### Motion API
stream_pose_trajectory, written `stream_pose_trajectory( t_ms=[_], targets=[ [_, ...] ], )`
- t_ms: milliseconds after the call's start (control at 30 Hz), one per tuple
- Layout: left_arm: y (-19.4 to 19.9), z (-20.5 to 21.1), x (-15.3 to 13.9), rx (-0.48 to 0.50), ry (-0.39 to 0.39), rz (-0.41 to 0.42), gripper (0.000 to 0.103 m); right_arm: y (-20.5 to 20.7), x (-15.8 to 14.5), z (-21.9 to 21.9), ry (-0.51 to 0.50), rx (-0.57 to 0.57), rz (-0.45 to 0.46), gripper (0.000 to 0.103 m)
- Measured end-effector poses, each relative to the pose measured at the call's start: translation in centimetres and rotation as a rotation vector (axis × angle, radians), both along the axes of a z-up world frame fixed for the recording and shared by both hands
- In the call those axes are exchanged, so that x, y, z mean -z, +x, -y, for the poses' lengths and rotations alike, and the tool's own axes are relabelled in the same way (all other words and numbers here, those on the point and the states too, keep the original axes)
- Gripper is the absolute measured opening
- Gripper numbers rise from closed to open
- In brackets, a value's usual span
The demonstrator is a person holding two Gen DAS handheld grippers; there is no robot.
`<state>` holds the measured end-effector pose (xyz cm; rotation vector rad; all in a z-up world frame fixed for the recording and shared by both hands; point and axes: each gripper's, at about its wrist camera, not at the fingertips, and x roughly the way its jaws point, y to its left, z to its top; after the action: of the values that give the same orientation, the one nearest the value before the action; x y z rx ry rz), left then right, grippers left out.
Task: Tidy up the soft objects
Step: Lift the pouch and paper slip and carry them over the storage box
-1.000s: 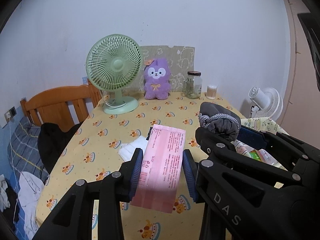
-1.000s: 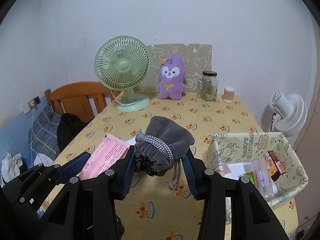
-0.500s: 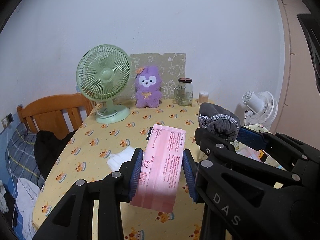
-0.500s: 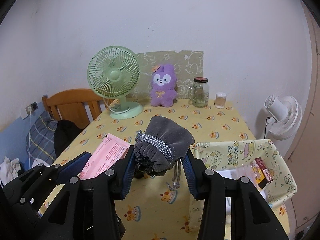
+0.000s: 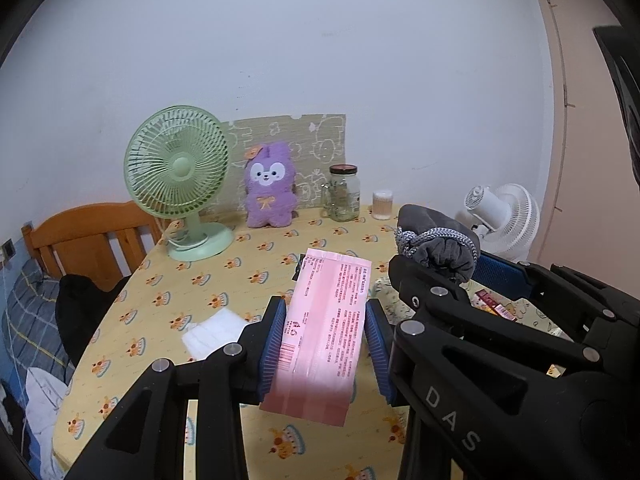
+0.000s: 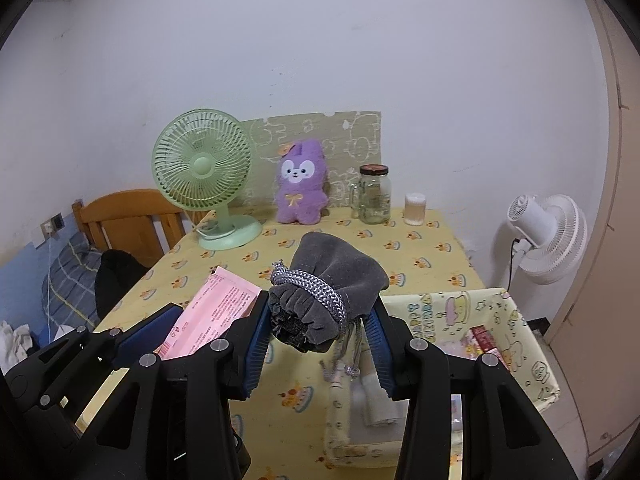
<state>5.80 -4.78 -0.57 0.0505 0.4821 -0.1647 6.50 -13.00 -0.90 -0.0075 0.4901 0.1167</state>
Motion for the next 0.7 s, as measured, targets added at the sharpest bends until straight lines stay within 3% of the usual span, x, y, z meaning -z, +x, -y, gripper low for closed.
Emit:
stream_pose_trajectory(
  t_ms=[700],
  targets=[
    [1.7, 5.1, 0.5, 0.088, -0.006, -0.011, 0.041, 0.9, 0.3, 5.6, -0.012, 0.089, -0.002, 0.048]
  ],
)
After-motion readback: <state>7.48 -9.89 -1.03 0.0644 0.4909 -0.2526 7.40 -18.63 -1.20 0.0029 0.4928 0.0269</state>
